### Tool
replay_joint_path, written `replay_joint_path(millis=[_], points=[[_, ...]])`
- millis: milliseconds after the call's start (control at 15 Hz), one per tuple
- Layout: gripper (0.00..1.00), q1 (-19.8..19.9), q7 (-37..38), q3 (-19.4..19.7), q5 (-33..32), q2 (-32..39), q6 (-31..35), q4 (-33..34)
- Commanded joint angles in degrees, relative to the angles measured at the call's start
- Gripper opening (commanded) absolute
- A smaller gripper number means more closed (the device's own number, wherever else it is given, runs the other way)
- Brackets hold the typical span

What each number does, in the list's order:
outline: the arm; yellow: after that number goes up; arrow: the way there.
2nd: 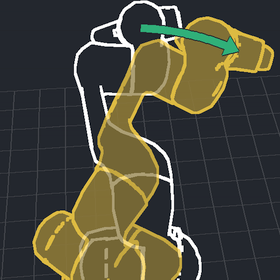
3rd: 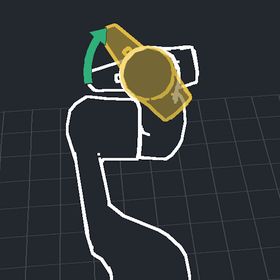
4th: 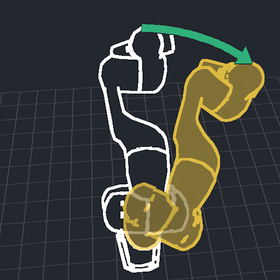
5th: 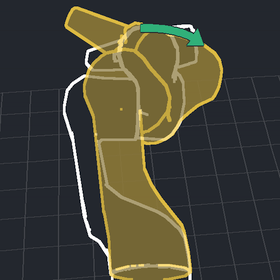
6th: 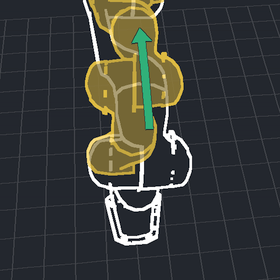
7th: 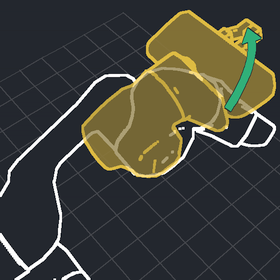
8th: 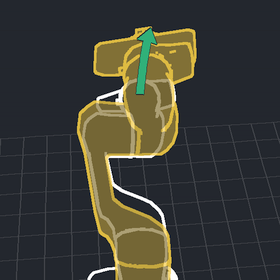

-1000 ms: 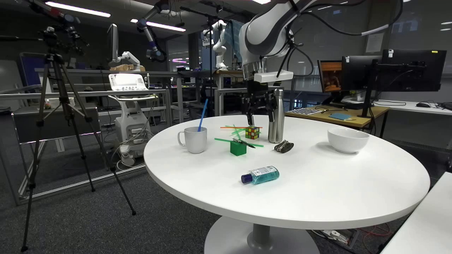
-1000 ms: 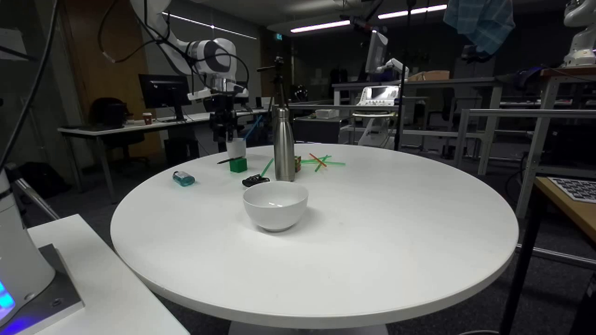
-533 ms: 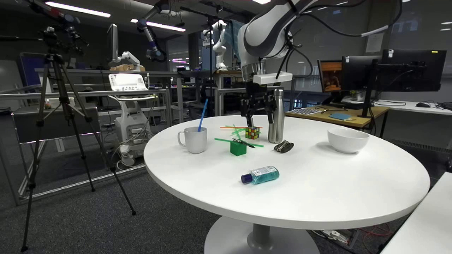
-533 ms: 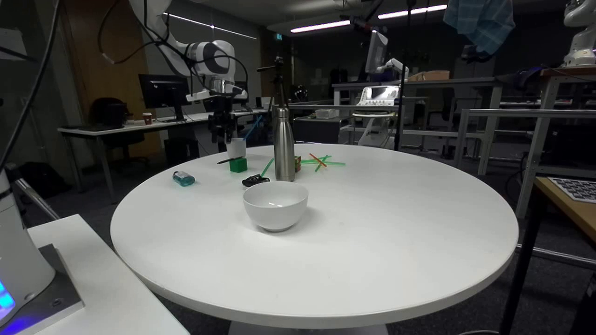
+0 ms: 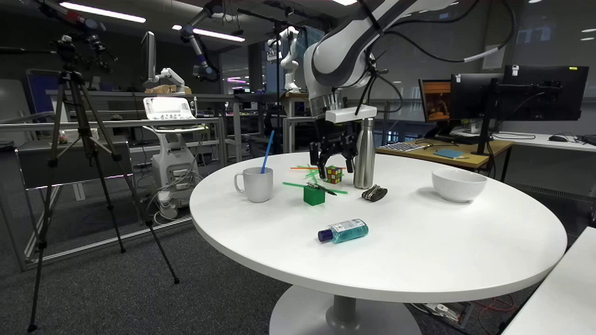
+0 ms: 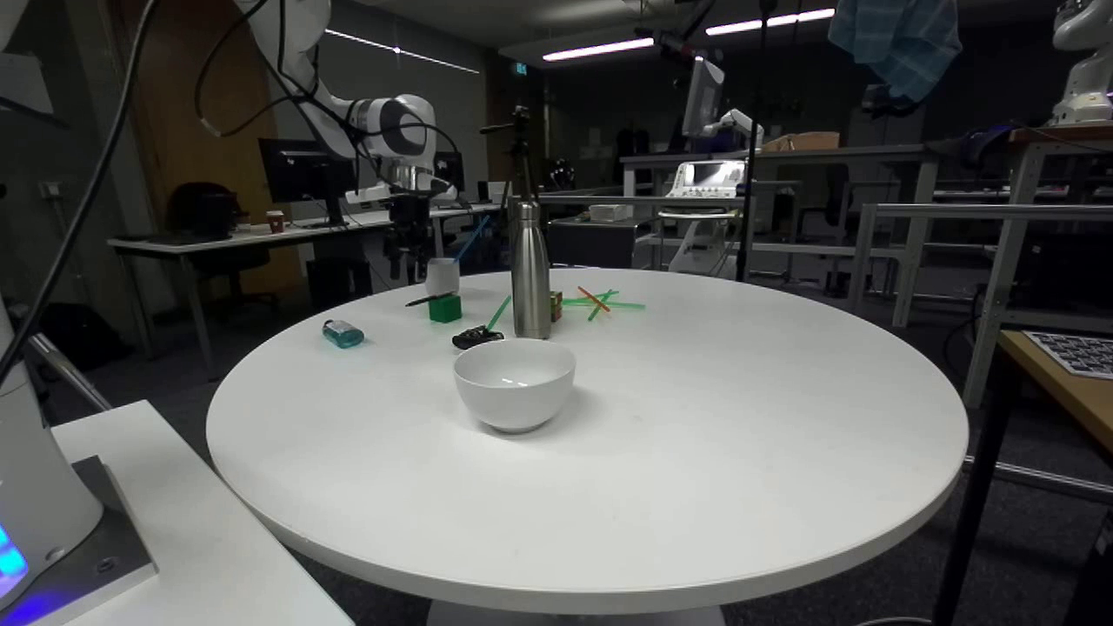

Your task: Pick the pen on the block and put it on the table

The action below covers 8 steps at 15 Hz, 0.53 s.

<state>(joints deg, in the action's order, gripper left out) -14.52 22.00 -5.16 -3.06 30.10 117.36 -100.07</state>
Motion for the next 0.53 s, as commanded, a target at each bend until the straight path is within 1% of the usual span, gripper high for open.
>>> replay_joint_path(millis=[0,467], points=[[1.00,-1.12,-0.29,0.53,-0.68,3.09,-2.38,4.44],[1.00,-1.79,-0.63,0.71,-0.87,5.00,-2.59,6.43]])
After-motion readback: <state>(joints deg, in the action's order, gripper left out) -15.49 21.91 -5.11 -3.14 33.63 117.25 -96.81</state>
